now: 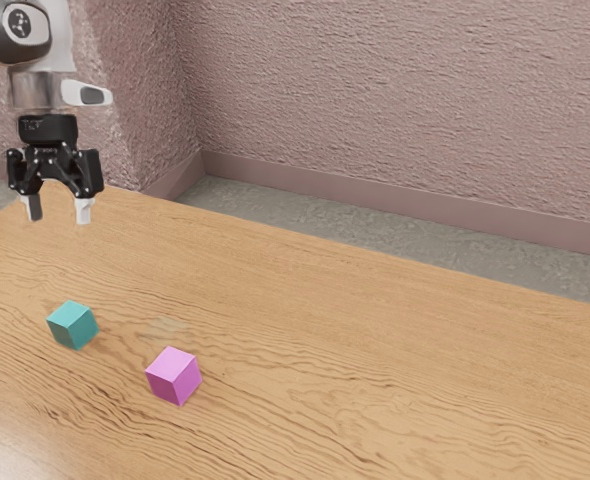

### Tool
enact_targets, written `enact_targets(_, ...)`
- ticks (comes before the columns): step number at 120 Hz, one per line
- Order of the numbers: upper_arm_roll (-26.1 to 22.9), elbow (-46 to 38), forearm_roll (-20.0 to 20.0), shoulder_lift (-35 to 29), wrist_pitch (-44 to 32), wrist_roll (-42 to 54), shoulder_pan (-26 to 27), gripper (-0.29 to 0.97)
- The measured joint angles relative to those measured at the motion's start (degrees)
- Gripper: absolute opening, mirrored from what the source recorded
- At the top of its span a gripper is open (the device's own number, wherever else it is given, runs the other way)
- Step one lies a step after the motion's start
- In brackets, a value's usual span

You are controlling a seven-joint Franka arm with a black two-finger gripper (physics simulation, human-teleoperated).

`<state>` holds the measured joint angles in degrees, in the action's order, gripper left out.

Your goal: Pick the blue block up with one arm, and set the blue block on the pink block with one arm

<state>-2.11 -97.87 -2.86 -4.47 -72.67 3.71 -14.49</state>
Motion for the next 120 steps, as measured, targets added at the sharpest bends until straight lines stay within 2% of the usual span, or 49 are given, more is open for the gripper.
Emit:
enact_targets(11,-0.25,-0.11,-0.72,0.33,-8.55,0.84,1.17,0.66)
enact_targets(27,0.85,0.06,-1.03,10.05,-16.43,1.82,4.51,0.66)
enact_targets(39,3.64,-6.95,-0.97,13.6,-24.47,3.22,1.6,0.65)
enact_targets(56,5.25,-26.23,-0.05,5.57,-37.95,5.83,-0.52,0.64)
enact_targets(65,5.31,-31.9,0.85,2.1,-43.9,7.12,-1.27,0.63)
enact_targets(81,5.57,-34.6,3.91,-0.46,-50.25,9.09,-2.43,0.62)
enact_targets(93,5.95,-35.98,4.97,-0.5,-52.88,10.34,-5.22,0.62)
enact_targets(120,6.6,-35.88,5.63,4.67,-57.21,13.62,-7.91,0.61)
